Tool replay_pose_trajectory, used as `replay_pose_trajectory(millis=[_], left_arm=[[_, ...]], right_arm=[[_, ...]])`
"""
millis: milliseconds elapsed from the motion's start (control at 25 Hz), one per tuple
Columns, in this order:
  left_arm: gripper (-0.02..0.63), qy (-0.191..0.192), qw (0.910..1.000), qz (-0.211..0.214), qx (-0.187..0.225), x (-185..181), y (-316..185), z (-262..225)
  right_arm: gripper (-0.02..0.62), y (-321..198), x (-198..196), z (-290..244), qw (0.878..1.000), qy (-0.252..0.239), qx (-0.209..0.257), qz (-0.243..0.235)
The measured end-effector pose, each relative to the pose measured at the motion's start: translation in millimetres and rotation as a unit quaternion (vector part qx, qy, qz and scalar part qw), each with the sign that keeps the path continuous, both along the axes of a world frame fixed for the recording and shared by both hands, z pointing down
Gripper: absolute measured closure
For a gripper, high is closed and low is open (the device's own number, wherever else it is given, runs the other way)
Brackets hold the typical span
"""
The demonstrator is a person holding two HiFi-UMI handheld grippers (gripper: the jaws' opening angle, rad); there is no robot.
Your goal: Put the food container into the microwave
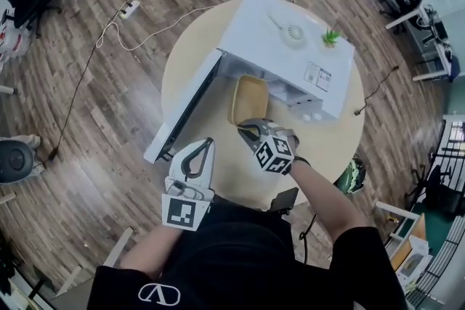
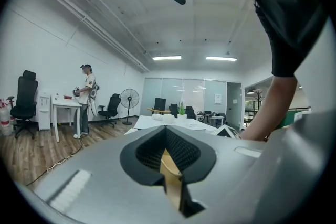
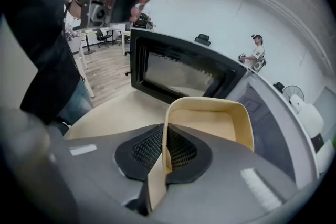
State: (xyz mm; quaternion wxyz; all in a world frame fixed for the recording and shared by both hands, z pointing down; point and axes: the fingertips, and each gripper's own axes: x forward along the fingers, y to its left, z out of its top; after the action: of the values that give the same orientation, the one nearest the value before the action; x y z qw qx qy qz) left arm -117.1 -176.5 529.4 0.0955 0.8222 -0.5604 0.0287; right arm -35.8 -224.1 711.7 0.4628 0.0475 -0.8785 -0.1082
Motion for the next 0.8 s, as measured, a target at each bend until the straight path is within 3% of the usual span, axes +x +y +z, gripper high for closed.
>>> replay_pose_trajectory(millis=[480,800], left_arm=[[0.606,0.013,0.9982,-0.017,-0.056,-4,26,40],[0.606,0.021,0.996,-0.022,-0.084,-5,37,57]], right_arm=[[0.578,-139,24,46,0.991,0.042,0.057,0.117],[0.577,-190,25,69,0.982,0.06,0.083,0.161]])
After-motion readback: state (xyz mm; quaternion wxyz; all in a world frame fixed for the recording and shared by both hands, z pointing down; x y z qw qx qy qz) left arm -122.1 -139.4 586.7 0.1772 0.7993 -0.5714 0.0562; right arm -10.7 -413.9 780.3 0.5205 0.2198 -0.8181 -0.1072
